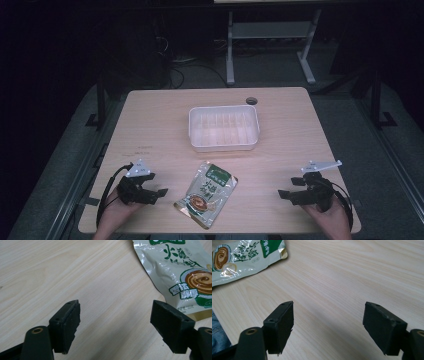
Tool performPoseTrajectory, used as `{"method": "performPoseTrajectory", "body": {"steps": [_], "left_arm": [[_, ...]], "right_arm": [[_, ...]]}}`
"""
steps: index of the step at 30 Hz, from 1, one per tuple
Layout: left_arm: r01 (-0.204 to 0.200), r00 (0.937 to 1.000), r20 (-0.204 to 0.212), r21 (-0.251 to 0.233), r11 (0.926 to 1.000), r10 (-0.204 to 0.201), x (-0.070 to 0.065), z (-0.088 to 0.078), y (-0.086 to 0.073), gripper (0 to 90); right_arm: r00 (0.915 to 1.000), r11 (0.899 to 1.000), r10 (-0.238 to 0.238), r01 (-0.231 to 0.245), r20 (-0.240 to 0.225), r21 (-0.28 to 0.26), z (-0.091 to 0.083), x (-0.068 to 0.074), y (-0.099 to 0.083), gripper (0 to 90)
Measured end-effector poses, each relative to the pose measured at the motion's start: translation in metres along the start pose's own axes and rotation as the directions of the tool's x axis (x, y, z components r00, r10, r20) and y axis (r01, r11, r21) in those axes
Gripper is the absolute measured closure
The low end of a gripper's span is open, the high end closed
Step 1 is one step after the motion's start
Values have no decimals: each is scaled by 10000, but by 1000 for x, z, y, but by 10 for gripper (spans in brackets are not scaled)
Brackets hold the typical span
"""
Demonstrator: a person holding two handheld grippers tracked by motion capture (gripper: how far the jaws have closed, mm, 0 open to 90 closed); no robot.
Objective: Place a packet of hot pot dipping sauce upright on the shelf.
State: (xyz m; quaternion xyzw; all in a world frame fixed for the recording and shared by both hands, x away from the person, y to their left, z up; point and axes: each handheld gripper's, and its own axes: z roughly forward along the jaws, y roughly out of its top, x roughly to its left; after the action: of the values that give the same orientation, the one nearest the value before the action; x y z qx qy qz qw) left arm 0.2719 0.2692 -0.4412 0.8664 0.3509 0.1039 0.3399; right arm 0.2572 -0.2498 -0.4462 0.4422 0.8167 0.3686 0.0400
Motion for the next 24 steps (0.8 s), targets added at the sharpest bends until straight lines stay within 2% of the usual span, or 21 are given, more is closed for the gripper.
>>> {"method": "performPoseTrajectory", "body": {"steps": [11, 13, 21, 24], "left_arm": [[-138, 9993, 344, -79, 9999, 141, -5, 0, 2, 334], [-98, 9990, 428, -139, 9999, 104, -6, 0, 2, 341], [-446, 9970, 619, -206, 9988, 458, -12, 1, 6, 424], [-443, 9954, 842, -260, 9987, 463, -15, 2, 7, 469]], "right_arm": [[9998, 9999, -122, 121, -152, -78, 4, 5, 8, 250], [9996, 9998, -204, 203, -192, -42, 7, 7, 12, 250], [9974, 9985, -502, 512, -519, 193, 23, 13, 30, 250], [9966, 9974, -676, 687, -475, 228, 24, 17, 37, 286]]}}
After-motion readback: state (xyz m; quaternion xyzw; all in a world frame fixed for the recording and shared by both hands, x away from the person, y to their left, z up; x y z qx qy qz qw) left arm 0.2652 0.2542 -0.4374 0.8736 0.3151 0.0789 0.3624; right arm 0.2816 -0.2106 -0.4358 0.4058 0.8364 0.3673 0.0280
